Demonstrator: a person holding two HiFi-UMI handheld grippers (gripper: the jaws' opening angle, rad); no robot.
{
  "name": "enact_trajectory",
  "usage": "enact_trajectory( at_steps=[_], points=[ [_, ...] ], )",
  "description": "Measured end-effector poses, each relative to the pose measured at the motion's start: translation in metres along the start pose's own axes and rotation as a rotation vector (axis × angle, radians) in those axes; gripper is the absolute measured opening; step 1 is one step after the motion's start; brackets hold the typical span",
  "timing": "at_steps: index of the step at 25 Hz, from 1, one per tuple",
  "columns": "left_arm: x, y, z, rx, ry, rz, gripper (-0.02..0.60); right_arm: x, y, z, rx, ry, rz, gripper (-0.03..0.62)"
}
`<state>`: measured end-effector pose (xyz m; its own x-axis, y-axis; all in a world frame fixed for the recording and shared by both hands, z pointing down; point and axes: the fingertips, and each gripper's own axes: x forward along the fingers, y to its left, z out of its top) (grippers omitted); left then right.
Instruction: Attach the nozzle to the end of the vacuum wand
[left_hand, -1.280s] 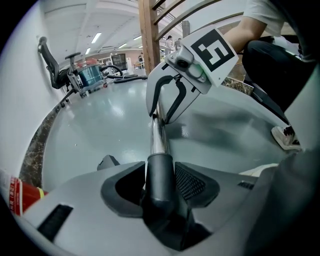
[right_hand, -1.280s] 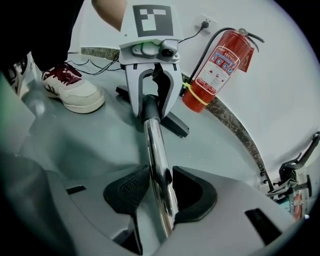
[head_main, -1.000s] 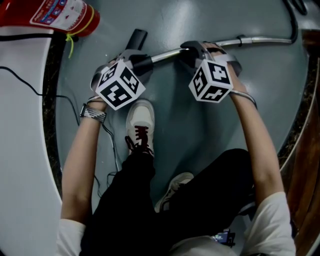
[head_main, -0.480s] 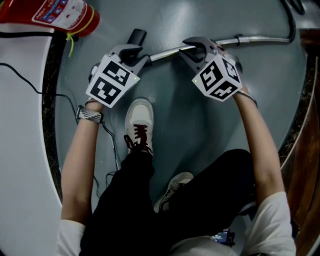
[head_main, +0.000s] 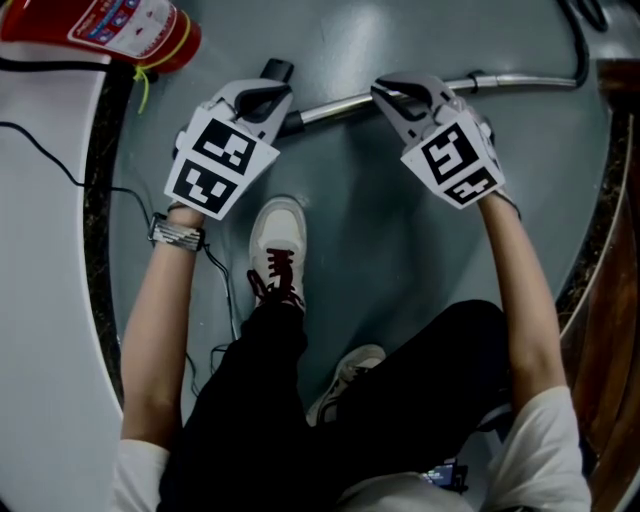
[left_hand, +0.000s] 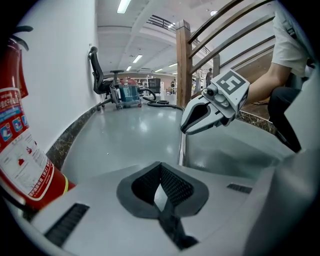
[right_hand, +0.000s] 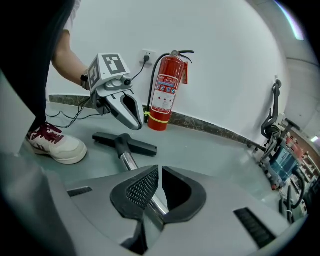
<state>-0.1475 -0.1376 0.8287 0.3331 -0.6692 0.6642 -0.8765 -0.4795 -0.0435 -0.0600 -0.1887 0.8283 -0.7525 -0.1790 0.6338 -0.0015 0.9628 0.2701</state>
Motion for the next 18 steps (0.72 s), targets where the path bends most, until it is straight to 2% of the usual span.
enact_trajectory(
  at_steps=[9, 13, 18],
  points=[
    [-0.009, 0.004, 0.012, -0.015, -0.045, 0.011, 0.002, -0.017, -0.018, 0.002, 0.092, -0.01, -0.061, 0.035],
    [-0.013, 0.01, 0.035, -0.01, -0.095, 0.031, 0.002, -0.031, -0.029, 0.014, 0.115, -0.036, -0.103, 0.034],
    [-0.021, 0.006, 0.07, 0.06, -0.141, 0.046, 0.002, -0.057, -0.046, 0.026, 0.128, -0.07, -0.162, 0.034]
  ],
)
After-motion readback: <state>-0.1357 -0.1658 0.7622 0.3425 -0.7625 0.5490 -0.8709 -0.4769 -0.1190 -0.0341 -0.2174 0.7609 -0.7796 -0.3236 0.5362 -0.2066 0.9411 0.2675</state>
